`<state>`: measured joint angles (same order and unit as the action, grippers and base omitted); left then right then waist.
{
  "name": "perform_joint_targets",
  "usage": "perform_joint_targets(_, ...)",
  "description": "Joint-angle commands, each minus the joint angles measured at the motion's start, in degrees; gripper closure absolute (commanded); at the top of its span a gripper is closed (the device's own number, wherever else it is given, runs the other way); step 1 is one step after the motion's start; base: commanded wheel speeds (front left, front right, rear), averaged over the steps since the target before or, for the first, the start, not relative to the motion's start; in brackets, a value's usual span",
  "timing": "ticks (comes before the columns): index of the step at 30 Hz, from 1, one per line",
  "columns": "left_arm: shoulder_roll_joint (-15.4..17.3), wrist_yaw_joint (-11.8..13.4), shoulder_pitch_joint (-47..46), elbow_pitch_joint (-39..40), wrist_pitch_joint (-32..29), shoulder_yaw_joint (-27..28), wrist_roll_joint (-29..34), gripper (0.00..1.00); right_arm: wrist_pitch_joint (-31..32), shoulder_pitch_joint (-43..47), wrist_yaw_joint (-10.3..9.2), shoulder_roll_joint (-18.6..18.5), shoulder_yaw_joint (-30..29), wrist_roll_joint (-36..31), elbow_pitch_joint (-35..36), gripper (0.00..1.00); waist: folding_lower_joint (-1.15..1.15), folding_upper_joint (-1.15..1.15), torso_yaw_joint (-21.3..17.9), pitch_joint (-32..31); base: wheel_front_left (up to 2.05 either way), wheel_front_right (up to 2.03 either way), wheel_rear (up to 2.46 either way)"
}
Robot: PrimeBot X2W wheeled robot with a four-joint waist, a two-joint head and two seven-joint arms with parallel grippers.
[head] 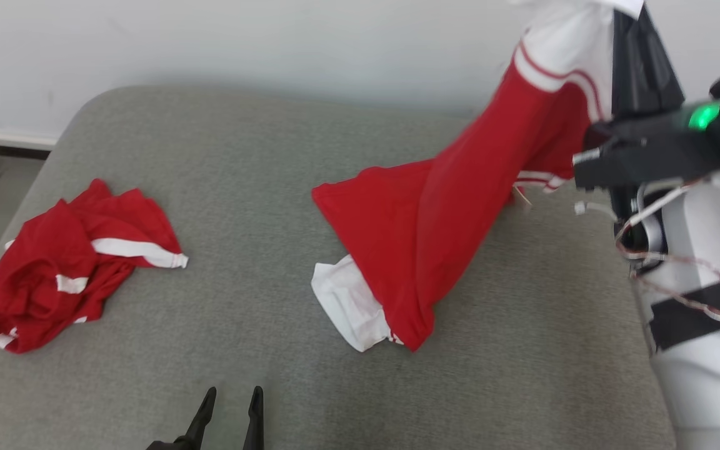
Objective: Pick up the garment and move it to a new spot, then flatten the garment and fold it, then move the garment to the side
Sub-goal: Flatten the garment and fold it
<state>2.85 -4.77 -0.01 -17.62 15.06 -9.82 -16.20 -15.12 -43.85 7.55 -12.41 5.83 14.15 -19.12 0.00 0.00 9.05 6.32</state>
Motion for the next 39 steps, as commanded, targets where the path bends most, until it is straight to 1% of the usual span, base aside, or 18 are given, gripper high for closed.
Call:
perform_joint_targets(1,0.1,0.1,0.6,-0.1,0.2,0.0,-0.2,0.00,0.0,-1.8,-0.13,-0.6,0.6,-0.5,-1.0,1.00,0.00,0.00,2.2,0.8,0.00,0.00,0.00)
perform_joint_targets(5,0.0,0.3,0.5,0.0,0.2,-1.2,-1.0,0.00,0.0,-7.6,-0.13,-1.9,0.1,-2.8,-7.2,1.00,0.00,0.00,5.3,2.1,0.00,0.00,0.00)
perform_joint_targets(9,0.0,0.7,-0.2,0.0,0.2,-2.1,-1.9,0.00,0.4,-11.6,-0.13,-3.0,-0.8,-6.8,-17.8,1.00,0.00,0.00,7.6,3.7,0.00,0.00,0.00)
perform_joint_targets(11,0.0,1.0,-0.6,0.1,0.2,-2.6,-2.3,0.00,1.3,-12.4,-0.13,-3.8,-3.6,-8.7,-24.4,0.00,0.00,0.00,8.3,4.2,0.00,0.00,0.00)
perform_joint_targets(13,0.0,1.2,-0.8,0.2,0.2,-3.0,-2.5,0.00,1.2,-12.6,-0.13,-4.1,-7.1,-10.7,-29.3,0.00,0.00,0.00,8.8,4.4,0.00,0.00,0.00)
perform_joint_targets(15,0.0,1.5,-1.1,0.3,0.2,-2.9,-2.7,0.00,0.8,-11.5,-0.13,-3.8,-9.5,-12.7,-32.8,0.00,0.00,0.00,8.8,4.5,0.00,0.00,0.00)
perform_joint_targets(17,0.0,1.6,-1.3,0.3,0.2,-2.6,-2.6,0.00,0.4,-10.1,-0.13,-4.0,-11.7,-13.9,-35.1,0.00,0.00,0.00,8.3,4.4,0.00,0.00,0.00)
perform_joint_targets(20,0.0,1.6,-1.3,0.4,0.2,-1.9,-1.9,0.00,-0.1,-8.3,-0.13,-3.7,-13.6,-14.6,-36.3,0.00,0.00,0.00,6.9,4.1,0.00,0.00,0.00)
perform_joint_targets(23,0.1,1.4,-1.3,0.4,0.2,-1.3,-1.2,0.00,-0.1,-4.7,-0.13,-2.2,-14.0,-13.7,-33.7,0.00,0.00,0.00,5.1,3.4,0.00,0.00,0.00)
perform_joint_targets(29,0.1,0.9,-0.9,0.5,0.2,0.0,0.0,0.00,0.0,5.2,-0.13,0.1,-12.6,-10.5,-26.4,0.00,0.00,0.00,1.8,1.2,0.00,0.00,0.00)
perform_joint_targets(32,0.1,0.7,-0.1,0.6,0.2,0.3,1.1,0.00,0.0,10.7,-0.13,2.2,-11.4,-8.5,-23.3,0.00,0.00,0.00,0.1,0.1,0.00,0.00,0.00)
perform_joint_targets(35,0.1,0.7,0.3,0.7,0.2,0.5,1.2,0.00,0.0,13.9,-0.13,3.0,-10.6,-7.8,-21.1,0.00,0.00,0.00,-0.8,-0.4,0.00,0.00,0.00)
perform_joint_targets(39,0.1,0.4,1.2,0.5,0.2,1.1,1.5,0.00,0.0,20.4,-0.13,5.1,-9.1,-6.1,-17.7,0.00,0.00,0.00,-2.7,-1.3,0.00,0.00,0.00)
